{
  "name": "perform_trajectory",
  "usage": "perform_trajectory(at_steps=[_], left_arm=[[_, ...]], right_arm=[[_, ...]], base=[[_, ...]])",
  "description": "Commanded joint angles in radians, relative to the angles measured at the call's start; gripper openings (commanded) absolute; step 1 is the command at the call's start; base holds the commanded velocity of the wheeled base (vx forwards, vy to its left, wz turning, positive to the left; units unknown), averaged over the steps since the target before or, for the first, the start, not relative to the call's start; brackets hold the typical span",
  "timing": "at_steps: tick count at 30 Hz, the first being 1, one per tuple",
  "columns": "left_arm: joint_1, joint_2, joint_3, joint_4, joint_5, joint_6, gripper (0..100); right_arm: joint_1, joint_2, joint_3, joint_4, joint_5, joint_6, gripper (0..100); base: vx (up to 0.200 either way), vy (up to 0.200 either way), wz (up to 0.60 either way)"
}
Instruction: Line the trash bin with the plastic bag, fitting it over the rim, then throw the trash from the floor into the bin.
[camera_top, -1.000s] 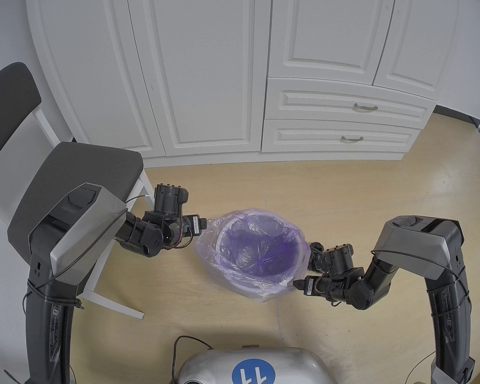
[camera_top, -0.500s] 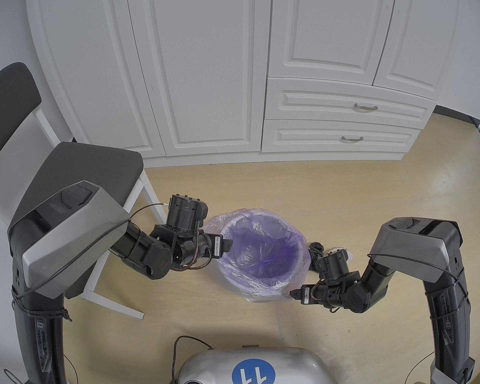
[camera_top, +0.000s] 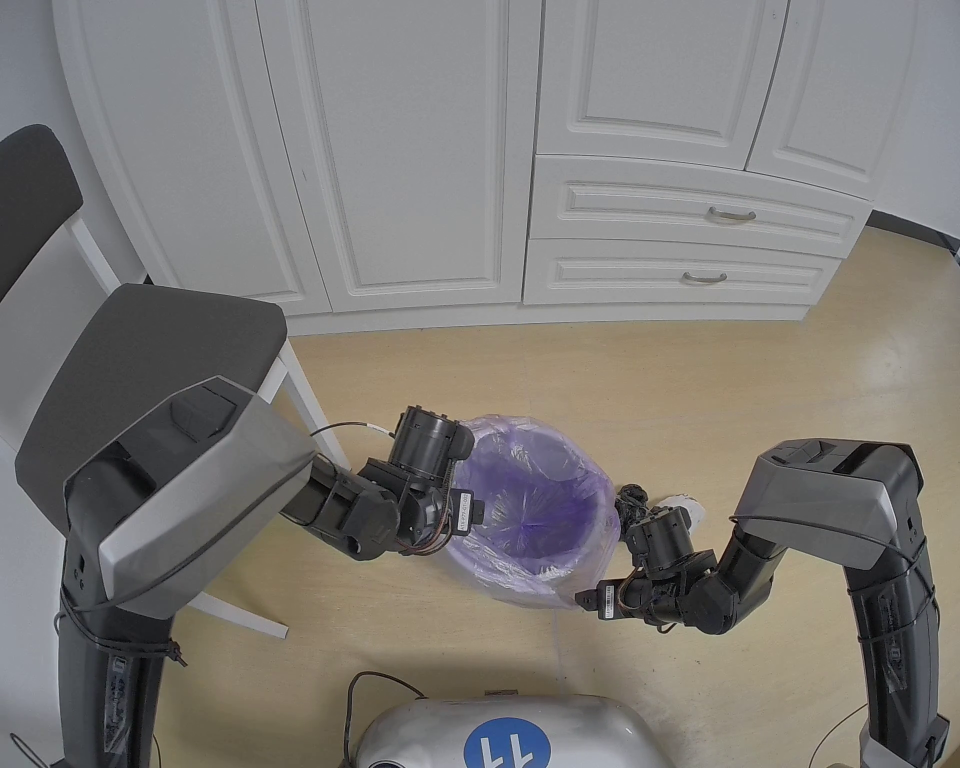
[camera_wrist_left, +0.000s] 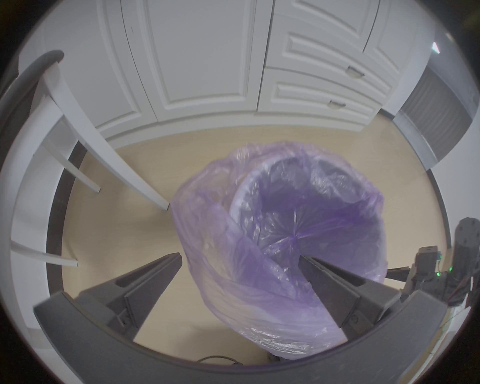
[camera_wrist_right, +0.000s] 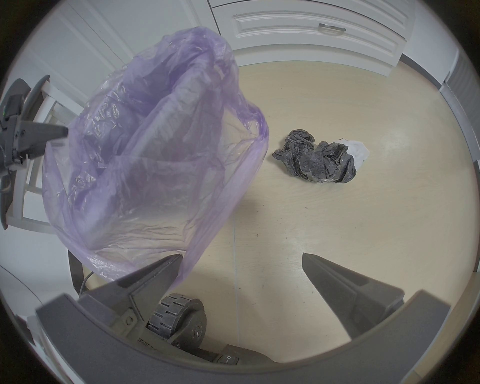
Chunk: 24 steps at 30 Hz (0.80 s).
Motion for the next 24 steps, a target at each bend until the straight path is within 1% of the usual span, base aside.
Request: perform_trajectory(at_steps=[1,3,5,10,15,18,20,24], left_arm=[[-0.014,0.086,-0.107,0.084,0.029,-0.048,100],[-0.014,0.09,-0.121,0.101,0.036,-0.054,100],[-0.009,0.089,-0.157,0.164,0.076,-0.069,100],[0.005,0.035,-0.127,0.19,0.085,-0.068,100],[0.025,-0.051,-0.038,0.241,0.079,-0.034,100],[0.04,-0.084,0.015,0.277,0.073,0.021,100],[0.045,-0.084,0.034,0.287,0.068,0.053,100],[0.045,-0.069,0.038,0.29,0.064,0.066,100]], right_arm=[[0.001,-0.001,0.004,0.0,-0.001,-0.002,100],[0.001,-0.001,0.004,0.0,-0.001,-0.002,100],[0.001,-0.001,0.004,0.0,-0.001,-0.002,100],[0.001,-0.001,0.004,0.001,-0.002,-0.002,100],[-0.001,-0.001,0.004,0.001,-0.002,-0.002,100],[-0.001,-0.001,0.004,0.003,-0.002,-0.002,100],[-0.001,-0.001,0.004,0.001,-0.002,-0.002,100],[-0.001,-0.001,0.004,0.001,-0.004,-0.002,100]], base=[[0.0,0.0,0.0],[0.0,0.0,0.0],[0.0,0.0,0.0],[0.0,0.0,0.0],[0.0,0.0,0.0],[0.0,0.0,0.0],[0.0,0.0,0.0],[0.0,0.0,0.0]])
